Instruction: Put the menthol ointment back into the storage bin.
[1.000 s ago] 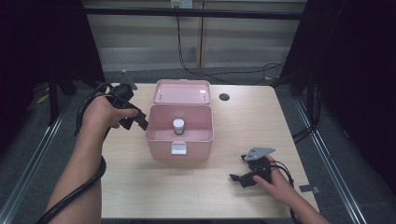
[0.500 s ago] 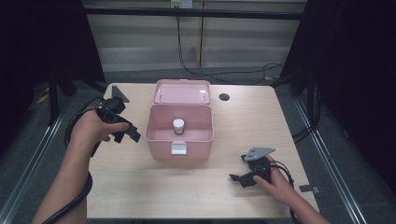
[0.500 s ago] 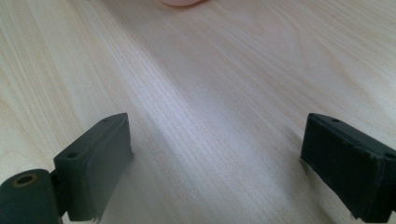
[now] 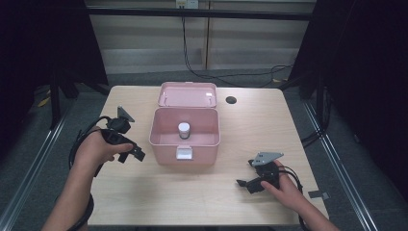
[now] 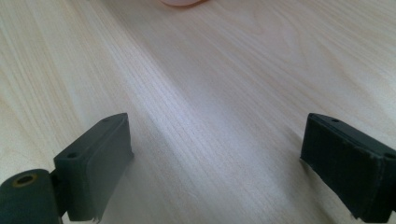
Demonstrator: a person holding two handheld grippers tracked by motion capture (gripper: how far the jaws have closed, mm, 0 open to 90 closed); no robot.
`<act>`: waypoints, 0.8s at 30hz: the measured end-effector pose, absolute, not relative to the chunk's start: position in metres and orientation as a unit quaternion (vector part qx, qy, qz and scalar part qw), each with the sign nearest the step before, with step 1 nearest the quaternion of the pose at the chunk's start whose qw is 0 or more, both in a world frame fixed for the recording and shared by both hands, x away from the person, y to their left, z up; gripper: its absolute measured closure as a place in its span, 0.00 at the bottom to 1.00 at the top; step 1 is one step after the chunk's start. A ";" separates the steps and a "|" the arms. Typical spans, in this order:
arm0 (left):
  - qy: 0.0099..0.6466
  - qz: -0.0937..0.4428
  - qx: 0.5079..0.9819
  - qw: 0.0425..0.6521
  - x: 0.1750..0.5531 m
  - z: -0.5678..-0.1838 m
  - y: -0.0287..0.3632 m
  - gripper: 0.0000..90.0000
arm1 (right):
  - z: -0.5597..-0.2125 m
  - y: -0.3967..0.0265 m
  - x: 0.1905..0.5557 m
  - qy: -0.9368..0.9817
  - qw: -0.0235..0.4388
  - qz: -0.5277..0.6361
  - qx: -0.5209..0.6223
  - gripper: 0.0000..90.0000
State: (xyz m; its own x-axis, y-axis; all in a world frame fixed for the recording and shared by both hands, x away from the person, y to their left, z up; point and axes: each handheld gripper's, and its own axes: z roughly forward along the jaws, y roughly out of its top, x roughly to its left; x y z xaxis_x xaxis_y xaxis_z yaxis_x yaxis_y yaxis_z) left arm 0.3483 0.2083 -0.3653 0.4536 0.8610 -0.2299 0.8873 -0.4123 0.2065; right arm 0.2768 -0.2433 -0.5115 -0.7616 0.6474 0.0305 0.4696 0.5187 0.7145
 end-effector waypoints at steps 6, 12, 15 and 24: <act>0.520 -0.043 0.838 0.163 0.343 -0.384 0.212 0.28 | -0.512 -0.243 0.277 0.863 0.121 0.369 0.323 0.09; 0.517 -0.045 0.839 0.167 0.340 -0.398 0.216 0.28 | -0.512 -0.243 0.277 0.864 0.119 0.368 0.323 0.09; 0.517 -0.040 0.839 0.163 0.338 -0.406 0.218 0.28 | -0.512 -0.243 0.277 0.864 0.119 0.368 0.324 0.09; 0.519 -0.038 0.836 0.173 0.327 -0.422 0.225 0.27 | -0.512 -0.243 0.277 0.864 0.119 0.368 0.324 0.09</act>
